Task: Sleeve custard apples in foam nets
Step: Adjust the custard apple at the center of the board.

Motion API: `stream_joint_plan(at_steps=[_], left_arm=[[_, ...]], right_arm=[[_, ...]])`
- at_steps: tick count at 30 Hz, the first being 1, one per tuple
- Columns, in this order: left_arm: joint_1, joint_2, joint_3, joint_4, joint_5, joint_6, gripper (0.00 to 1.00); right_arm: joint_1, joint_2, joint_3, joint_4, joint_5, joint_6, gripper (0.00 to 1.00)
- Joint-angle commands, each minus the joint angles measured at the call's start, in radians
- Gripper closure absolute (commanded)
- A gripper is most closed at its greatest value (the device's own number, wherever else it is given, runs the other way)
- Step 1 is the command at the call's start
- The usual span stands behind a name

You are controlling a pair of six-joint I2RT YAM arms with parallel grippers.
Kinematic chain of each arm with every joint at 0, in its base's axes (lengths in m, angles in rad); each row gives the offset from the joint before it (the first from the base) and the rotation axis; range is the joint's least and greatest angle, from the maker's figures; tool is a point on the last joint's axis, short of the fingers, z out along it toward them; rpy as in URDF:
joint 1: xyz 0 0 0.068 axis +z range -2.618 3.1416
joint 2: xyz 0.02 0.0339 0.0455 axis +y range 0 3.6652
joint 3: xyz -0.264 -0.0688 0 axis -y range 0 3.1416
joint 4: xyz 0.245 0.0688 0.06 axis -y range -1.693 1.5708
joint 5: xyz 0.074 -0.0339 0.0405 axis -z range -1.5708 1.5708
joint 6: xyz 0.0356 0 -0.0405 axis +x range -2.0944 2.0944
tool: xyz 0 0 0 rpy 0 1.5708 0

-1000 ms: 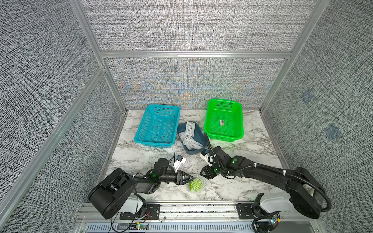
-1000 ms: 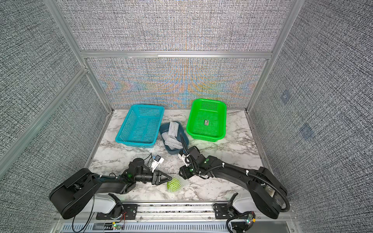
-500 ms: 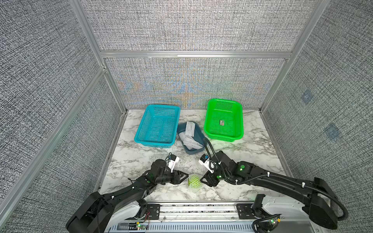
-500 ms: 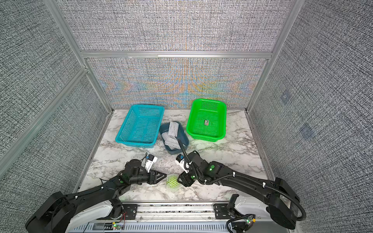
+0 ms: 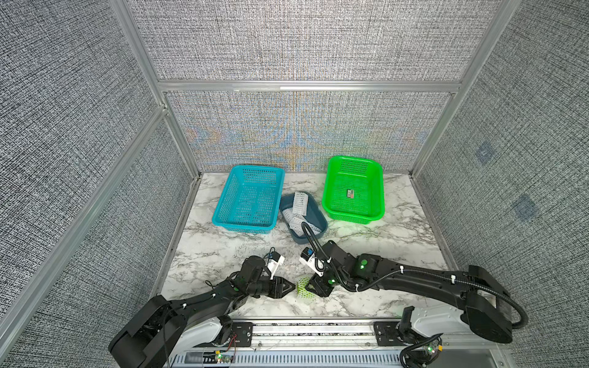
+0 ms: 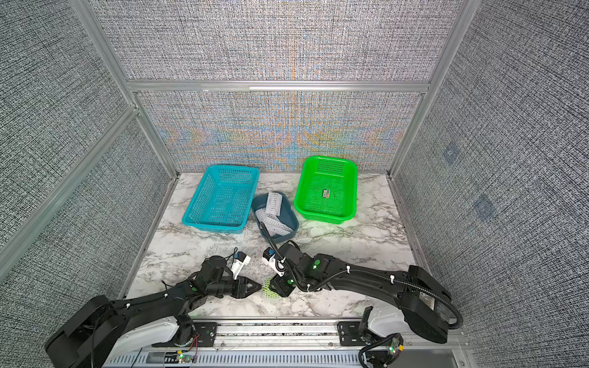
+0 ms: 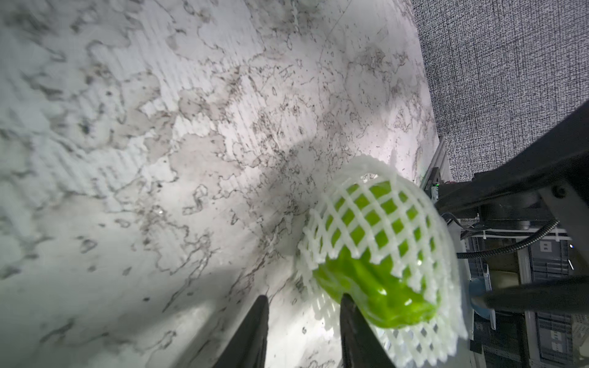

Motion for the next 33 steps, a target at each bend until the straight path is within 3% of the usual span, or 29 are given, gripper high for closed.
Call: stream_joint_plan(at_steps=[1,13,22,25,29,32,33], left_arm=[[-0.017,0.040,0.003,0.097,0.026,-0.024,0.61],[-0.056,0.083,0.020,0.186,-0.009,-0.048,0.62],[-0.055,0.047,-0.002,0.122,-0.047,-0.036,0.62],[-0.054,-0.013,-0.003,0.024,-0.093,-0.035,0.61],[-0.053,-0.153,0.022,-0.168,-0.272,-0.045,0.58],[-0.052,-0.278,0.005,-0.245,-0.414,-0.058,0.40],[-0.052,-0.327,-0.007,-0.251,-0.442,-0.058,0.37]], right_arm=[[0.009,0.011,0.006,0.007,0.008,0.001,0.56],[0.055,0.080,0.021,0.078,-0.030,0.015,0.59],[0.021,-0.067,-0.026,0.089,0.030,0.044,0.56],[0.017,-0.110,-0.036,0.064,0.045,0.025,0.49],[0.011,-0.110,-0.026,-0.024,0.075,-0.041,0.34],[0.005,-0.089,-0.007,-0.053,0.080,-0.074,0.26],[0.002,-0.077,-0.002,-0.062,0.088,-0.082,0.18]])
